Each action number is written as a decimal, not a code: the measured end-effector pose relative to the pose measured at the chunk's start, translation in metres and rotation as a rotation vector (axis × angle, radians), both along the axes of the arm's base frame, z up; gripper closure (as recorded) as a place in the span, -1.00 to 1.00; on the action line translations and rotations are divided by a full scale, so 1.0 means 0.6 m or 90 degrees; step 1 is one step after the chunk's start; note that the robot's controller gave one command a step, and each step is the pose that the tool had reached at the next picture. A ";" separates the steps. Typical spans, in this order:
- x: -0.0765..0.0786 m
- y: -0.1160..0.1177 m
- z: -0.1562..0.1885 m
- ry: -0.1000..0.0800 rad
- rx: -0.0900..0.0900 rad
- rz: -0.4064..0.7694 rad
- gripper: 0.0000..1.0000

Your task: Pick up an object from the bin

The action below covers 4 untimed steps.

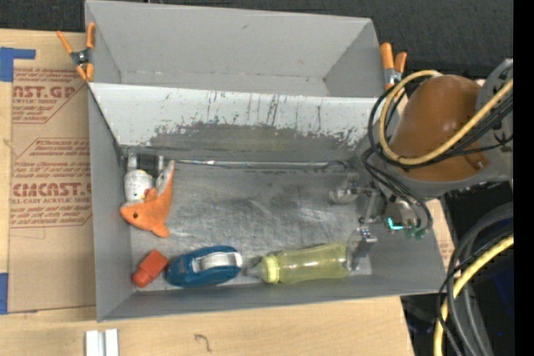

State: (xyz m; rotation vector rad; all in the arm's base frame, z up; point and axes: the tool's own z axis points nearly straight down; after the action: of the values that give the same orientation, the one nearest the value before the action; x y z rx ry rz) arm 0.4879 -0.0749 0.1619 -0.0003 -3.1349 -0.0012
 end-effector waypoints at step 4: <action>-0.010 0.140 -0.074 -0.005 0.001 0.281 -1.00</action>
Offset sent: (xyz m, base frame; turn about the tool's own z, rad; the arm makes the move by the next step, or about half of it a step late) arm 0.0065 0.0661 -0.0919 -0.3032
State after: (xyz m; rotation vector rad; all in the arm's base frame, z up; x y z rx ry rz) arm 0.4818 0.0092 0.1174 0.6870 -3.0659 -0.0011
